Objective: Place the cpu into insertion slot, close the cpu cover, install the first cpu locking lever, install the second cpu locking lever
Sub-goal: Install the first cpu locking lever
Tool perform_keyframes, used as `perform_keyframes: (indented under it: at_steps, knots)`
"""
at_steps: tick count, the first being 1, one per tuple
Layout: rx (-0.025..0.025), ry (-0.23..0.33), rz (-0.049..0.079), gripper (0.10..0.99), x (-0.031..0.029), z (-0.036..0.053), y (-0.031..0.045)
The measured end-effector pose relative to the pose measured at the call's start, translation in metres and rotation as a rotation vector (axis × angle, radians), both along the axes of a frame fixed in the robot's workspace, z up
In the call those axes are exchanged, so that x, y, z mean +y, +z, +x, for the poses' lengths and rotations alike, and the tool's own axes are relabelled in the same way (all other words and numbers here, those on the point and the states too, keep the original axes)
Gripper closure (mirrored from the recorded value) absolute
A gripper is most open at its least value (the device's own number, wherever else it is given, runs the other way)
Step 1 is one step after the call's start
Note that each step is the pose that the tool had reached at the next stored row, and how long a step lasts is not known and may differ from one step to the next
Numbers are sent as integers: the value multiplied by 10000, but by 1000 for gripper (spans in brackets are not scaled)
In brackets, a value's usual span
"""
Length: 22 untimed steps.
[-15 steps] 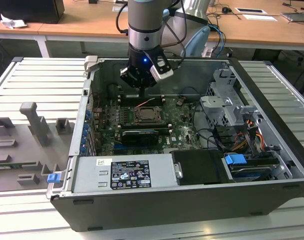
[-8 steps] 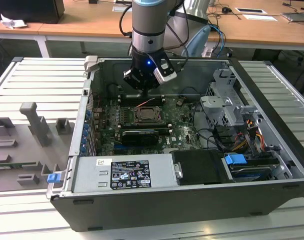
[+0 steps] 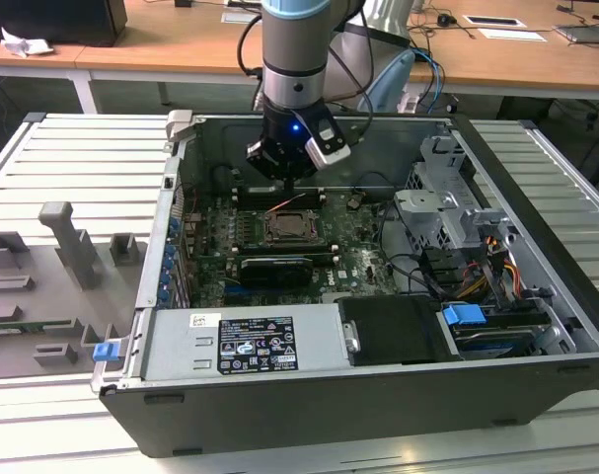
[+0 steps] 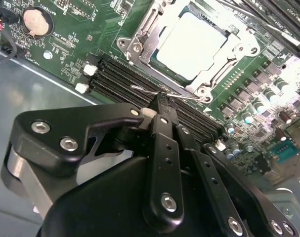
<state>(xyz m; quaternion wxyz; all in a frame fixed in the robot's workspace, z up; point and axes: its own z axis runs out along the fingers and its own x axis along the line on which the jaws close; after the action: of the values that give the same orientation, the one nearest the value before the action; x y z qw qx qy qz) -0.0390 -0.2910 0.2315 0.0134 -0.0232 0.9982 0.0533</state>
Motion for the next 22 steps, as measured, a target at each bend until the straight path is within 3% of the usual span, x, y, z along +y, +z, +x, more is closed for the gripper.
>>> perform_keyframes:
  at_steps: [13, 17, 22]
  knots:
    - [-1, 1, 16, 980, 19, 38, -46]
    - [0, 16, 75, 980, 19, 140, -199]
    - [0, 17, 74, 980, 19, 148, -258]
